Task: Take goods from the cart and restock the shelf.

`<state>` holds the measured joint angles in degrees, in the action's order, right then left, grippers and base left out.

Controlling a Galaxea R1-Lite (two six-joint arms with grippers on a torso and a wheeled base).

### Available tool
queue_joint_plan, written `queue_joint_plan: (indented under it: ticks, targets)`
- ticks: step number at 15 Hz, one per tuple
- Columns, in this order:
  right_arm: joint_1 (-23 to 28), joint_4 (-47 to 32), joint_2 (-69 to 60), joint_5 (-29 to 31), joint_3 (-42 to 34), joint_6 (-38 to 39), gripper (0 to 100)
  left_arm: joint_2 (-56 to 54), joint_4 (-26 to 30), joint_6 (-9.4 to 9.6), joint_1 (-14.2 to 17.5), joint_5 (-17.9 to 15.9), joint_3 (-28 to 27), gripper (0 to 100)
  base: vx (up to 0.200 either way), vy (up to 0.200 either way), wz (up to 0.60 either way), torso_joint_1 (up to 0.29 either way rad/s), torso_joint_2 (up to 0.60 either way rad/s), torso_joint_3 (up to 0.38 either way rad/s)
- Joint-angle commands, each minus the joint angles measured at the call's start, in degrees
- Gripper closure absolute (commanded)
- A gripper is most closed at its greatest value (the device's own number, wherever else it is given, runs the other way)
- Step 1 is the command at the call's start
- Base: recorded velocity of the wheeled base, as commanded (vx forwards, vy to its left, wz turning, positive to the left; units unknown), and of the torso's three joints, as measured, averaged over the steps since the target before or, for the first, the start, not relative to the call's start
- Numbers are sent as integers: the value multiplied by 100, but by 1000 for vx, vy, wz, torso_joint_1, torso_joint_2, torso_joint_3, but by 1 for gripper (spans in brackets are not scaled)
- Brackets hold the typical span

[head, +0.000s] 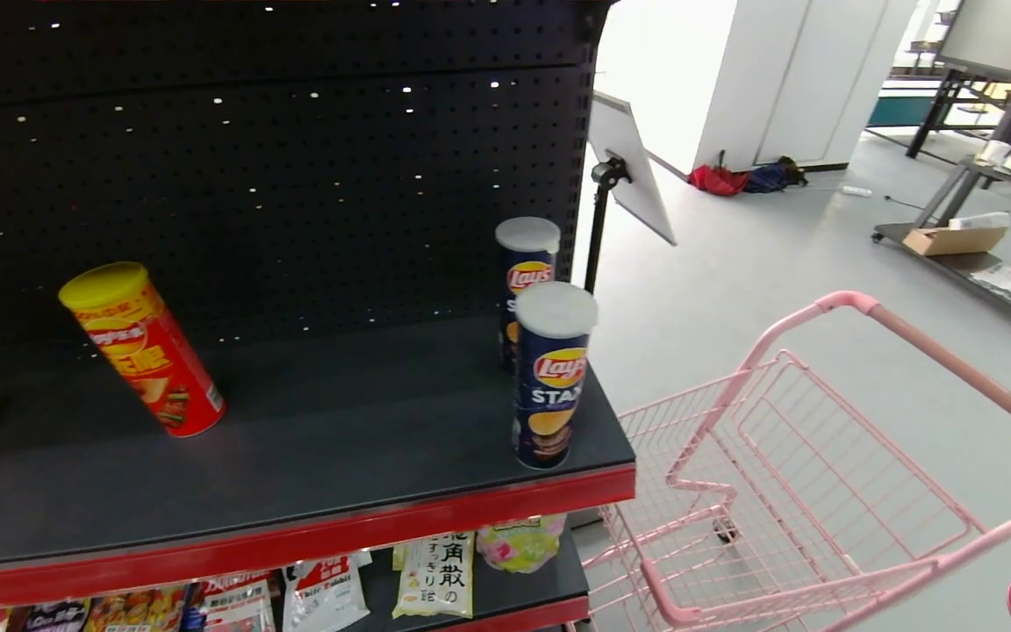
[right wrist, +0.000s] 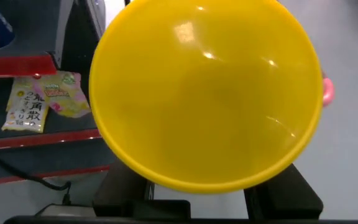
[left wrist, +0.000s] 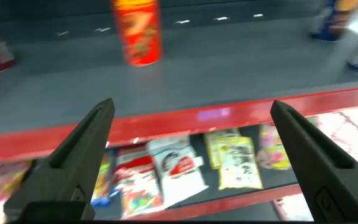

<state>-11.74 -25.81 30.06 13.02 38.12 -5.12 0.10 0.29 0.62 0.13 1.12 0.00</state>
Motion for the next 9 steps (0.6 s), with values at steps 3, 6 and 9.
queue_joint_plan:
  ticks: [3,6,9]
  targets:
    - [-4,14,-35,-10,-129,11,100,8,-3,-1,4,2,0,0,0,0,400,0,5,0]
    - [5,23,-545,-19,-525,99,100,-1,-3,-1,4,2,0,0,0,0,0,0,0,0]
    - [-74,550,-985,-63,-1035,266,100,-1,-3,-1,4,2,0,0,0,0,0,0,0,0]
